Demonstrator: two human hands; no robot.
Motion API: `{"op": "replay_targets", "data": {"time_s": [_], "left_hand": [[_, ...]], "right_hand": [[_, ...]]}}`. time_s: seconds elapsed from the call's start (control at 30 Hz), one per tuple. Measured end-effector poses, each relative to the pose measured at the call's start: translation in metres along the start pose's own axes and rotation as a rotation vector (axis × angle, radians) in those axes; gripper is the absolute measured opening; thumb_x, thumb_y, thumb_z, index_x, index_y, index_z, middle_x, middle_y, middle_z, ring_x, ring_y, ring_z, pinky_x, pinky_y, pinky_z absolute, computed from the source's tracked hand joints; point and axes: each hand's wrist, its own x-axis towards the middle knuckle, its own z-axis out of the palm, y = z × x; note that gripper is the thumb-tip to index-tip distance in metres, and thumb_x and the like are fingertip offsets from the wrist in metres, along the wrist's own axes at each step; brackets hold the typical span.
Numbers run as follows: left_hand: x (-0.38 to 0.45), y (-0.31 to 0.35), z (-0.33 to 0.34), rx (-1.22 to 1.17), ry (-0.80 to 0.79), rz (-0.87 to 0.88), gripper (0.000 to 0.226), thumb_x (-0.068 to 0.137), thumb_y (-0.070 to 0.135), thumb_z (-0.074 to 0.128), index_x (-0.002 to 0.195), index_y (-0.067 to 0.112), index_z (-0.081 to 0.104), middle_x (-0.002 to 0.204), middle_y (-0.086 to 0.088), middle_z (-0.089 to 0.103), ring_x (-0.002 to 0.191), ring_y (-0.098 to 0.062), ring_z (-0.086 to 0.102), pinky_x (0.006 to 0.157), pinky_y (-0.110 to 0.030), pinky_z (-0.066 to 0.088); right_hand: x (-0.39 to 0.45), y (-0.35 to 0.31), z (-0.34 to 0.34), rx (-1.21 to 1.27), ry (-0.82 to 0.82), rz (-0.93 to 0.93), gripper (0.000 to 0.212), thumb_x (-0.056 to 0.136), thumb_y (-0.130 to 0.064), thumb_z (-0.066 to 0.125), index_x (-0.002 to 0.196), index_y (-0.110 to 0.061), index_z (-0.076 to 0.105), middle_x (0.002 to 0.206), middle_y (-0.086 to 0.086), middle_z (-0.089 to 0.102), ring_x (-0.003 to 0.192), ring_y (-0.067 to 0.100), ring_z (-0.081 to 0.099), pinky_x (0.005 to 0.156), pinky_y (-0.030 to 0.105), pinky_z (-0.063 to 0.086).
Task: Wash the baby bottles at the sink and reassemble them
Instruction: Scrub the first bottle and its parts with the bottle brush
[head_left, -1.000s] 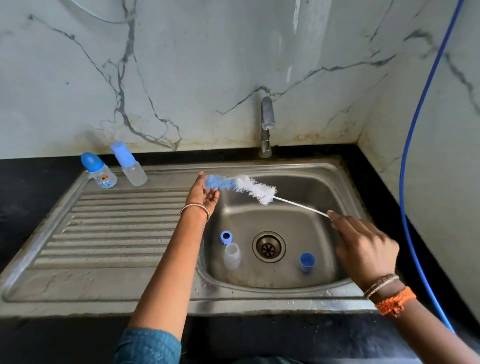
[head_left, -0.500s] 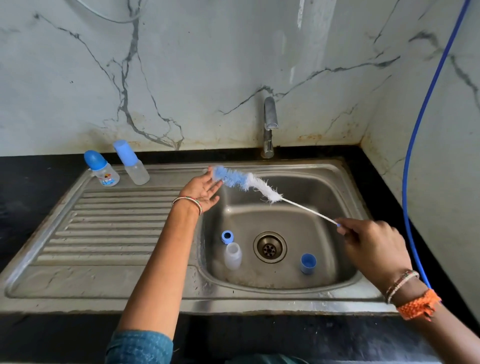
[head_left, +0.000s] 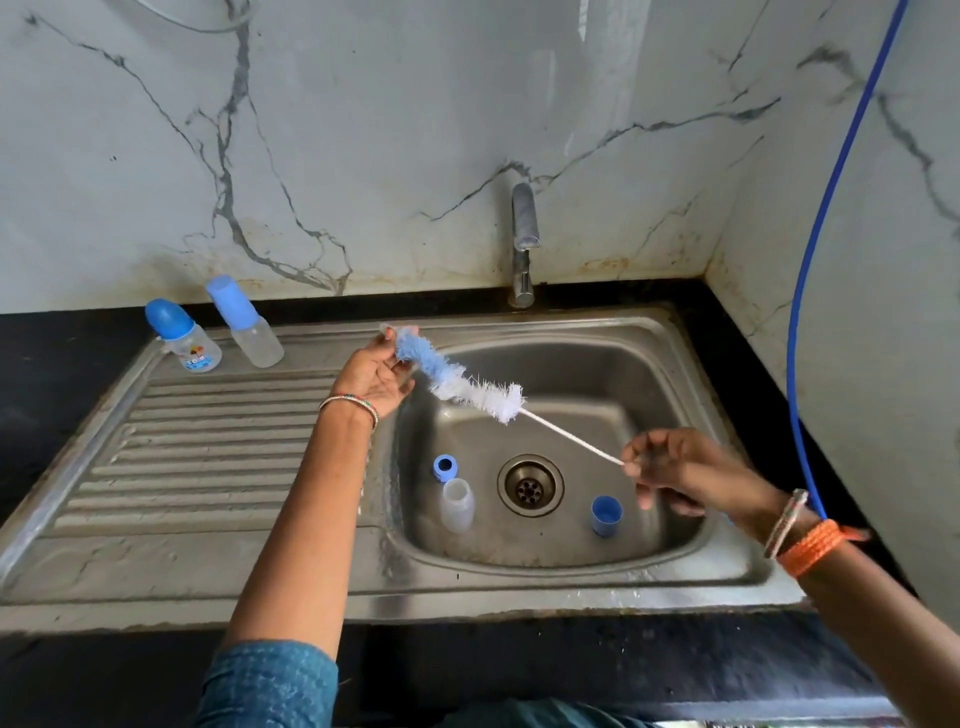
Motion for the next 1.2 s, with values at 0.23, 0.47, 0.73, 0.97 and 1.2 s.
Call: {"op": "replay_targets", "data": {"time_s": [0.23, 0.47, 0.73, 0.97, 1.2], "left_hand": [[0.005, -0.015, 0.004, 0.040, 0.088, -0.078, 0.024, 0.097, 0.031, 0.045, 0.084, 0.024, 0.063, 0.092, 0.009, 0.062, 0.089, -0.008, 0.052, 0.088, -0.037, 0.028], [0.007, -0.018, -0.008, -0.164, -0.071, 0.014, 0.019, 0.097, 0.027, 0.044, 0.103, 0.027, 0.061, 0.106, 0.009, 0.067, 0.107, -0.013, 0.056, 0.087, -0.038, 0.034], [0.011, -0.021, -0.003, -0.026, 0.232, 0.033, 0.013, 0.093, 0.027, 0.054, 0.080, 0.028, 0.054, 0.092, 0.012, 0.062, 0.086, -0.004, 0.056, 0.092, -0.037, 0.027], [0.006, -0.013, -0.017, -0.185, -0.050, -0.025, 0.011, 0.091, 0.024, 0.053, 0.092, 0.019, 0.062, 0.087, 0.000, 0.071, 0.091, -0.016, 0.062, 0.089, -0.037, 0.045], [0.004, -0.003, -0.010, -0.269, 0.070, 0.099, 0.026, 0.098, 0.013, 0.044, 0.083, 0.026, 0.061, 0.092, 0.008, 0.069, 0.084, -0.010, 0.063, 0.065, -0.025, 0.043]], "right_hand": [[0.015, 0.001, 0.017, -0.680, 0.754, -0.376, 0.014, 0.086, -0.004, 0.059, 0.081, -0.011, 0.070, 0.075, 0.007, 0.066, 0.069, 0.029, 0.060, 0.062, 0.035, 0.050], [0.026, 0.014, 0.007, 0.419, -0.291, 0.314, 0.034, 0.101, -0.011, 0.031, 0.086, -0.004, 0.061, 0.052, 0.001, 0.039, 0.037, 0.004, 0.023, 0.033, 0.012, 0.019], [0.012, -0.007, 0.030, -0.952, 0.604, -0.101, 0.011, 0.089, -0.036, 0.060, 0.088, -0.025, 0.063, 0.087, -0.001, 0.063, 0.077, 0.029, 0.063, 0.058, 0.026, 0.033], [0.015, -0.021, -0.004, 0.214, -0.454, 0.230, 0.037, 0.087, -0.025, 0.054, 0.051, -0.018, 0.053, 0.044, -0.007, 0.029, 0.032, 0.003, 0.019, 0.035, 0.009, 0.014], [0.018, -0.011, 0.001, -0.603, 0.185, -0.258, 0.002, 0.089, -0.027, 0.065, 0.088, -0.026, 0.067, 0.069, -0.001, 0.066, 0.055, 0.016, 0.058, 0.052, 0.025, 0.041]]}}
